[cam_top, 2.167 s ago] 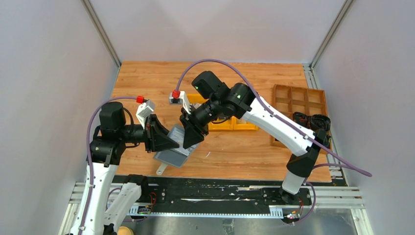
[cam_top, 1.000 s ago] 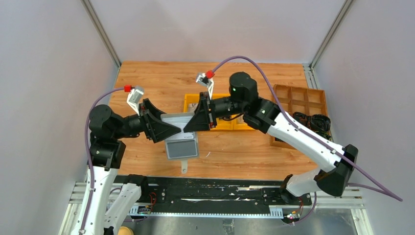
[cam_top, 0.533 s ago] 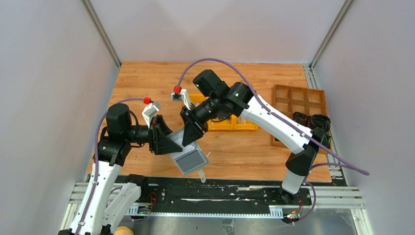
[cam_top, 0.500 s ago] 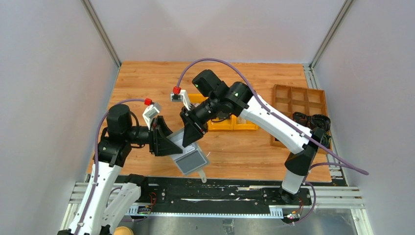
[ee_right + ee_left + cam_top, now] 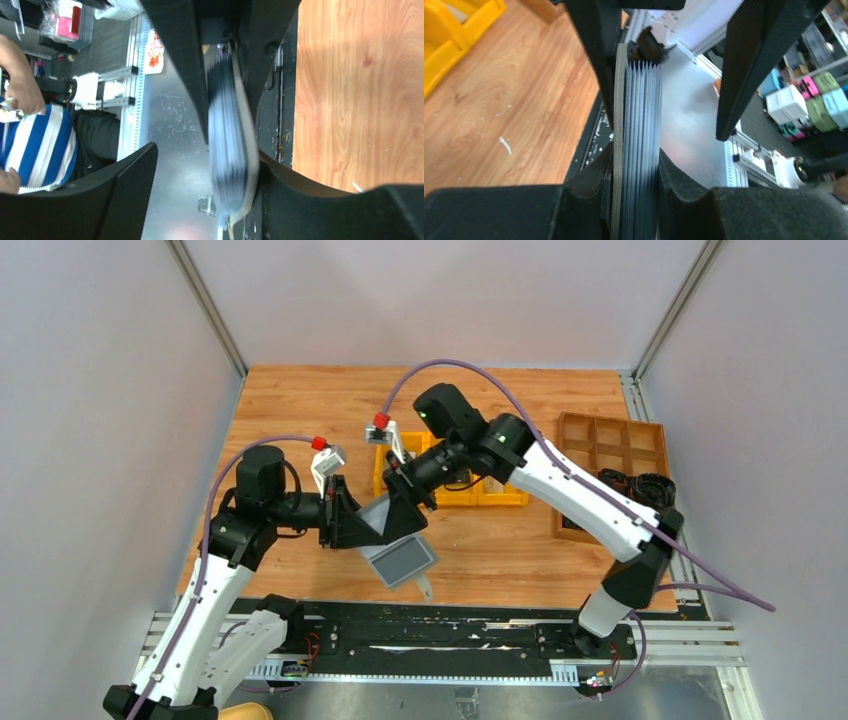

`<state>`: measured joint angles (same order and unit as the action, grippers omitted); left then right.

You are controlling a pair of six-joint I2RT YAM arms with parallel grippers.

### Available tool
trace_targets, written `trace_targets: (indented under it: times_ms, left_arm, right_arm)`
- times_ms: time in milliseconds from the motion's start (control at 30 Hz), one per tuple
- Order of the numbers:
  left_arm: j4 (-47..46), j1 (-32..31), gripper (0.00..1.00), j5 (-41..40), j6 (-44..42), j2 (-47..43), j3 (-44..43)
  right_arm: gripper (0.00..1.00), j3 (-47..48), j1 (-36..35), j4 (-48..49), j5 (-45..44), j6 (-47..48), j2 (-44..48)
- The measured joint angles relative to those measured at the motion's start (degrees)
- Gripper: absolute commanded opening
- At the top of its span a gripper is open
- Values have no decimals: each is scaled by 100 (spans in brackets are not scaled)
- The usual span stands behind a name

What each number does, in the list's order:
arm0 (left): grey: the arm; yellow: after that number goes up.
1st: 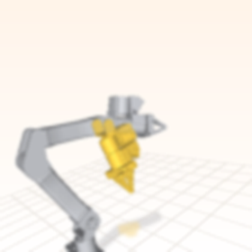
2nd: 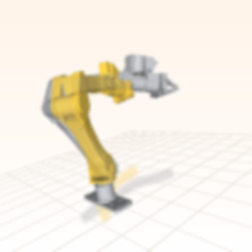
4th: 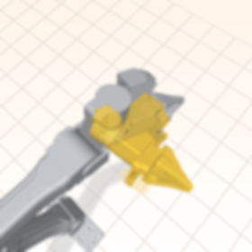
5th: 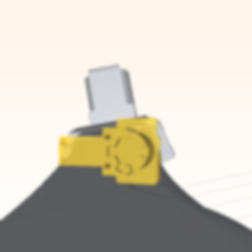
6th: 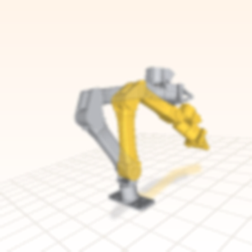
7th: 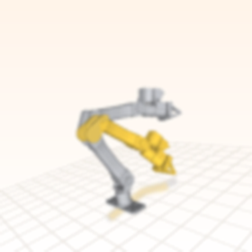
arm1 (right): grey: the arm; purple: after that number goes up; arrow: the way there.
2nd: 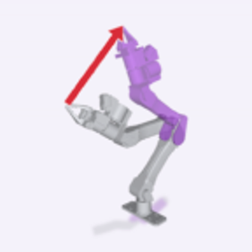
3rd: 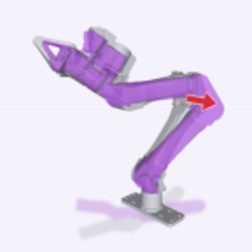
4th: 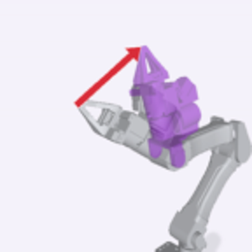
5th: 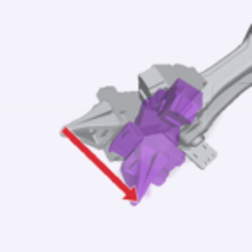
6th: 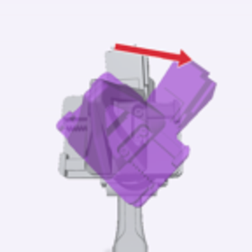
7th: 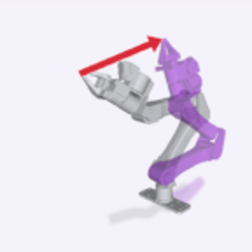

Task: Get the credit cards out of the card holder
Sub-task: Remove the credit card from the card holder.

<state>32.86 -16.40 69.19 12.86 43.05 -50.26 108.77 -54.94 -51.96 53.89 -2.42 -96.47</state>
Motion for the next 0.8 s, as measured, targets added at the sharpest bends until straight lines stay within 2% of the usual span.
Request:
trace_targets:
  times_ms: [33,133,200,267,333,433,500,567,667,800]
  left_arm:
    - [-46,-9,0,-66,107,2,0]
    - [-603,-22,0,-577,846,-111,79]
    - [-1113,-20,0,-929,1331,-304,210]
    - [-1576,-17,0,-1237,1805,-520,339]
    - [-1930,-20,0,-1438,2221,-664,411]
    - [-2304,-20,2,-1563,2638,-737,415]
    - [-2448,-20,17,-1569,2811,-737,426]
    - [-2592,-15,40,-1565,2940,-754,437]
    - [-2636,22,49,-1515,3071,-741,494]
    - [-2647,13,49,-1069,3217,-564,514]
  right_arm:
    - [75,-354,59,367,44,-181,188]
    - [80,-2203,352,2020,197,-1132,1224]
    - [79,-3141,461,3003,192,-1731,1781]
    - [70,-3783,514,3836,181,-2223,2197]
    - [56,-4122,551,4505,173,-2627,2448]
    - [23,-4144,634,5104,210,-3014,2465]
    - [8,-4068,723,5176,269,-3178,2382]
    - [1,-3917,831,4942,341,-3202,2227]
    - [0,-3440,887,4256,470,-2900,1958]
    - [0,-2822,887,3335,566,-2293,1690]
